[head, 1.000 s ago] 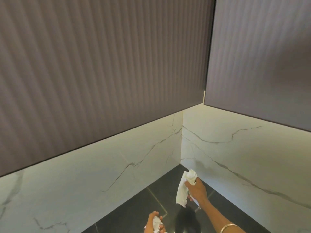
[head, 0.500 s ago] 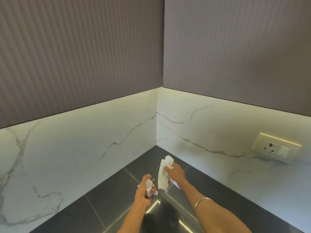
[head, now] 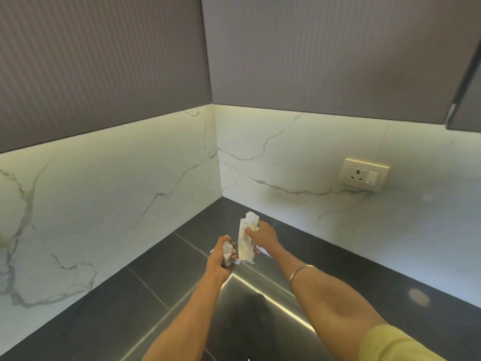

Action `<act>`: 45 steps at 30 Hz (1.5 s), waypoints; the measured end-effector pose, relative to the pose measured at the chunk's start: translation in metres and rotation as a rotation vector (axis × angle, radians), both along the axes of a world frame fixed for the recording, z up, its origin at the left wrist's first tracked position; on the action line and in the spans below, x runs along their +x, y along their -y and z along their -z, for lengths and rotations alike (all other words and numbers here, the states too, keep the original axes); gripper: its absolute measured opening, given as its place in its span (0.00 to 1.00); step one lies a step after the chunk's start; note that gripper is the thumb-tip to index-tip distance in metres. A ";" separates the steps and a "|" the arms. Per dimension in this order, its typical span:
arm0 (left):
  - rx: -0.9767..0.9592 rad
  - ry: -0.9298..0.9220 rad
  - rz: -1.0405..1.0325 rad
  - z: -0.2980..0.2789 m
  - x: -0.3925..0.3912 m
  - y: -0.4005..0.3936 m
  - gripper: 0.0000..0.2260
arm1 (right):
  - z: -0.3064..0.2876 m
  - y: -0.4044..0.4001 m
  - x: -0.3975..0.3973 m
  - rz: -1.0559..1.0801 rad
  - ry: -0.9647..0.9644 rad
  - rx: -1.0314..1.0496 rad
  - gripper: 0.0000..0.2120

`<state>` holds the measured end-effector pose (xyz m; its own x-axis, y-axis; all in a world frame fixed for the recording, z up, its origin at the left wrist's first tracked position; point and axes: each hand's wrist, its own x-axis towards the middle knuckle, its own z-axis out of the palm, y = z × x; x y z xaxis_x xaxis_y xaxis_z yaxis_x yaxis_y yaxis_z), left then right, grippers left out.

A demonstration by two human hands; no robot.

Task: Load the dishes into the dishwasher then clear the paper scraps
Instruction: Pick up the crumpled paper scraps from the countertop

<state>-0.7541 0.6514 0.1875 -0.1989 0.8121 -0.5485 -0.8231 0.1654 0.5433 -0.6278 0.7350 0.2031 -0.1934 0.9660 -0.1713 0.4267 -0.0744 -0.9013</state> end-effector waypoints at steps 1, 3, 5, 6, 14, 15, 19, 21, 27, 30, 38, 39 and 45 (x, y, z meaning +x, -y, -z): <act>-0.006 -0.009 -0.002 0.000 0.005 0.004 0.06 | -0.002 0.005 0.006 0.004 0.004 0.004 0.18; -0.015 -0.033 -0.011 0.000 0.014 0.011 0.06 | 0.000 0.010 0.018 0.010 0.018 0.019 0.20; -0.014 -0.045 -0.016 0.002 0.023 0.017 0.06 | 0.005 0.018 0.029 0.005 0.034 0.028 0.20; -0.009 -0.043 -0.016 0.005 0.028 0.020 0.06 | 0.007 0.022 0.034 0.003 0.039 0.031 0.19; 0.032 0.007 0.035 0.016 0.060 0.059 0.07 | 0.007 0.074 0.061 -0.016 0.075 0.057 0.21; 0.036 0.018 0.046 0.016 0.062 0.067 0.08 | 0.005 0.082 0.065 -0.012 0.086 0.058 0.21; 0.068 -0.017 0.107 0.012 0.068 0.095 0.09 | 0.003 0.111 0.075 0.013 0.112 0.080 0.21; 0.075 -0.016 0.136 0.011 0.071 0.111 0.09 | 0.003 0.130 0.079 0.040 0.107 0.077 0.21; 0.056 -0.002 0.209 0.013 0.082 0.172 0.07 | 0.007 0.202 0.093 0.125 0.126 0.053 0.20; 0.020 -0.029 0.246 0.016 0.094 0.206 0.08 | 0.017 0.233 0.103 0.163 0.103 0.022 0.22; -0.008 -0.083 0.293 0.031 0.126 0.267 0.11 | 0.033 0.299 0.134 0.231 0.112 0.012 0.22; -0.013 -0.085 0.288 0.031 0.129 0.273 0.10 | 0.036 0.304 0.137 0.235 0.112 0.006 0.21; -0.046 -0.088 0.233 0.041 0.145 0.294 0.14 | 0.044 0.326 0.154 0.183 0.110 -0.001 0.20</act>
<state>-0.6095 0.3572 0.1465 -0.0575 0.8160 -0.5751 -0.7099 0.3717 0.5983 -0.4740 0.4094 0.1589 0.0048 0.9832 -0.1823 0.5022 -0.1600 -0.8498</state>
